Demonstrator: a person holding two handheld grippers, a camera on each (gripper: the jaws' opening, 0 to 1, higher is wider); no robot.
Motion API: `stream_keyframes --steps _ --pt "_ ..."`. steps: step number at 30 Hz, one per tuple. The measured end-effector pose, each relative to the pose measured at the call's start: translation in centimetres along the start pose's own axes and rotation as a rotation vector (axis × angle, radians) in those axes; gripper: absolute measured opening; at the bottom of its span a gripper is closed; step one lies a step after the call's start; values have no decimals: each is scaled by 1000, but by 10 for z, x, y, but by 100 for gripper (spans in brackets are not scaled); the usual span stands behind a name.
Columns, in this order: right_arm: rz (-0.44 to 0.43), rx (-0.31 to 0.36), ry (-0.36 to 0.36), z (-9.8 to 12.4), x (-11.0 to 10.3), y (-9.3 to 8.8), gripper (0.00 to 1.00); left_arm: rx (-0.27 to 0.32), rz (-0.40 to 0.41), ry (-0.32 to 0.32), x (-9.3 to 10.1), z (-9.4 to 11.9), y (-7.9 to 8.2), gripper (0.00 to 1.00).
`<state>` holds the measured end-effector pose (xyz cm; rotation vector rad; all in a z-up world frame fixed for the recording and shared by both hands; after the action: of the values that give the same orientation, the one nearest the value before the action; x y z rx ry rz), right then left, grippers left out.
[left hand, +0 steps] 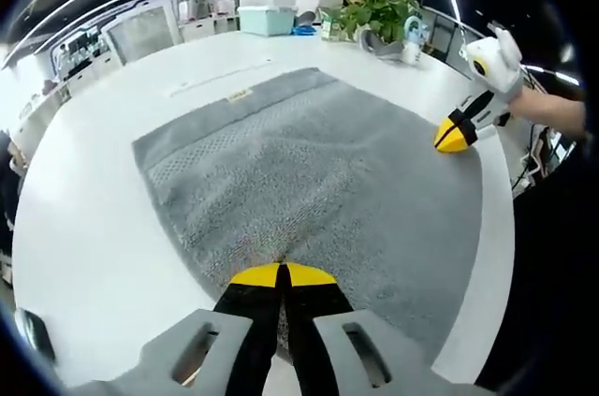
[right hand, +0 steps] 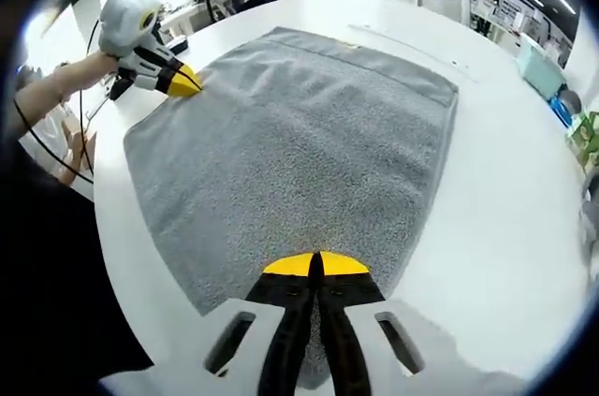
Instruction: Fold the towel on the table until its edges align and the towel forms a compact rectangular stack.
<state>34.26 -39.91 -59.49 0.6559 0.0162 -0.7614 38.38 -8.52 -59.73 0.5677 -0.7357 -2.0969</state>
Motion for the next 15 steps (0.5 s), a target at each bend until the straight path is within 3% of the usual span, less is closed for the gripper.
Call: stream_keyframes --steps 3,5,6,8,10,11,15 --pt "24 18 2 1 0 -2 0 30 -3 9 2 3 -3 2" --pt "-26 71 19 1 -1 -1 0 35 -59 46 5 8 -2 6" --pt "-35 88 26 1 -2 -2 0 66 -45 61 9 14 -1 7" --pt "-69 184 37 7 -4 2 0 154 6 37 15 25 4 10" --pt "-78 259 16 17 -6 5 0 173 15 24 19 40 3 14" --pt "-36 286 8 24 -8 6 0 181 10 17 20 46 2 15" --pt "-6 331 -22 43 -13 4 0 193 100 -36 25 65 -4 18"
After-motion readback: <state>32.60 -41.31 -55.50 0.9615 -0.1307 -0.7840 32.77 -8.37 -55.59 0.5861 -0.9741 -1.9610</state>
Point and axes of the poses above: the point that each gripper's makers call its tool centre point, and the gripper's own axes: z roughly backward along the fingers, x roughly to its right, y roughly out of its top, the point moved 8 cm from there along z, roughly backward along the fingers, and after that the axes turned 13 degrees about y, right-handed, at the moved point
